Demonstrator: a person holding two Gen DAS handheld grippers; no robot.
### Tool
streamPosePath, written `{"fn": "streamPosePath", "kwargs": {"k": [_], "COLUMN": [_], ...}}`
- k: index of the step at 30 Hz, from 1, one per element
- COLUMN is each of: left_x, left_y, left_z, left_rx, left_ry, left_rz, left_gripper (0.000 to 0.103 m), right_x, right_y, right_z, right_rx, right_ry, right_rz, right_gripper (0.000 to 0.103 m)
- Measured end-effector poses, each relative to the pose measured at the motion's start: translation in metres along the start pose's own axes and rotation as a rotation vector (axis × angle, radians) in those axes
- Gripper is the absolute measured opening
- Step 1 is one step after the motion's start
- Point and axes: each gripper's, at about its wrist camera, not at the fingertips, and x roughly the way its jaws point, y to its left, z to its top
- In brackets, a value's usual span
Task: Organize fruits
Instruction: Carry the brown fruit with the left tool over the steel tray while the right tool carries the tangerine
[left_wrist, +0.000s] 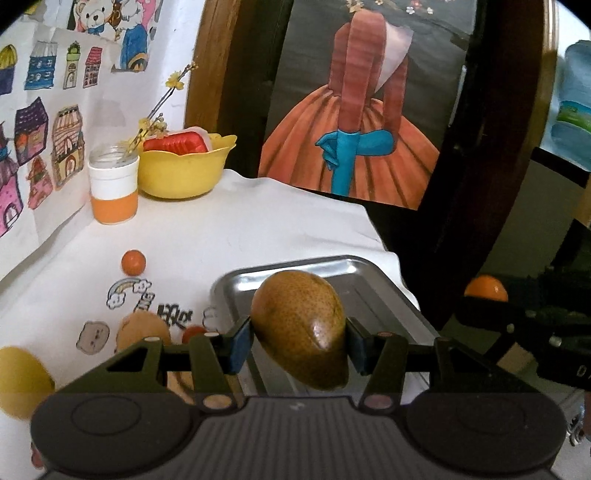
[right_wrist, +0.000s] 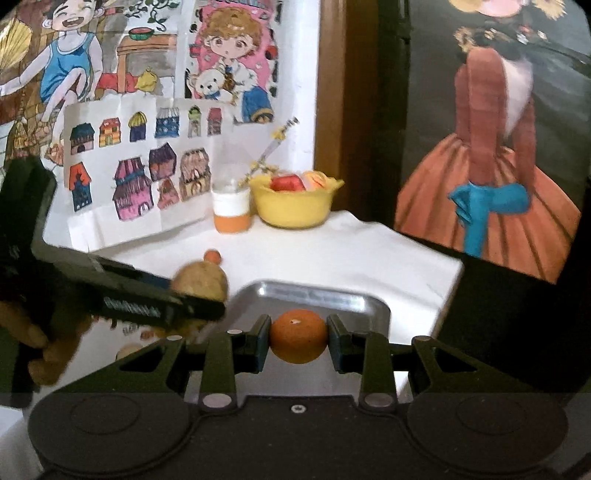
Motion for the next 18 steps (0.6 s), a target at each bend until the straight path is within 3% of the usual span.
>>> {"fn": "streamPosePath", "kwargs": {"k": [7, 18], "left_x": [0.037, 0.070], "left_y": [0.015, 0.025], "left_z": [0.011, 0.016], "left_rx": [-0.006, -0.016], "left_ry": [0.018, 0.044], "left_rz": [0.039, 0.019], "left_gripper": [0.058, 0.058], "right_x": [0.051, 0.123], "right_y": [-0.005, -0.028], "right_z": [0.025, 0.013], "right_rx": [-0.043, 0.018], "right_ry": [0.026, 0.127], "right_rz": [0.021, 0.000], "right_gripper": [0.034, 0.034]}}
